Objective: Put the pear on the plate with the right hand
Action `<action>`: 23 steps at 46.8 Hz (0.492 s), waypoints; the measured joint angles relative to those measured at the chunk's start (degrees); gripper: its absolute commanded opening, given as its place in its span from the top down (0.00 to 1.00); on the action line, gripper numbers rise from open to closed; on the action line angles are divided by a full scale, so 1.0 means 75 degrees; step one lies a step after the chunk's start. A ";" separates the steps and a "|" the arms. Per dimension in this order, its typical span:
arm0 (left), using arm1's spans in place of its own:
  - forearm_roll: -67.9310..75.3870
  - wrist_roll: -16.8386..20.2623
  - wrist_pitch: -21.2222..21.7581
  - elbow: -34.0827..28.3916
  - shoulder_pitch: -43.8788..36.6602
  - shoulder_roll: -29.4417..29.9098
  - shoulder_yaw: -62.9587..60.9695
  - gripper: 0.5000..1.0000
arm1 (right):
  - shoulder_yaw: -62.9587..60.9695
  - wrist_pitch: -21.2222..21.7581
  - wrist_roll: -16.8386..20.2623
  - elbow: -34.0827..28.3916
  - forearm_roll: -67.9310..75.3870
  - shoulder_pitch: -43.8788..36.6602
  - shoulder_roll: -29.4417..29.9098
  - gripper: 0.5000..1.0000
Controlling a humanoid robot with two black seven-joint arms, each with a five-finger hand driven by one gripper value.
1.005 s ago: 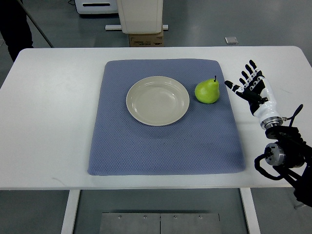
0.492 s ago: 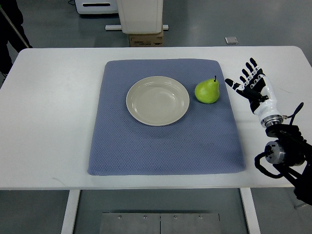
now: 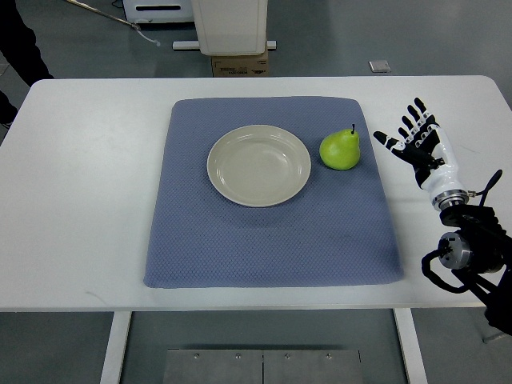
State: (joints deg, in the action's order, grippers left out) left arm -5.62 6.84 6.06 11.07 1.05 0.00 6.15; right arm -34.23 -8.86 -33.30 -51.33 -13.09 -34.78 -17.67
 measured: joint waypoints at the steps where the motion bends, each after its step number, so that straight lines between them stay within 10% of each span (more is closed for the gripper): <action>1: 0.0000 0.0000 0.0000 0.0000 0.0001 0.0000 0.0000 0.00 | -0.0001 0.0002 0.0000 0.0024 0.0000 -0.0009 0.0000 0.00; 23: 0.0000 0.0000 0.0001 0.0004 0.0000 0.0000 0.0000 0.00 | 0.0050 0.0009 -0.0058 0.0259 -0.0009 -0.0191 0.0070 0.00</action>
State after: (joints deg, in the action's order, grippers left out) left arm -5.62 6.84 6.07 11.10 1.05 0.00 6.15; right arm -33.85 -8.79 -33.73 -49.39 -13.16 -36.21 -17.15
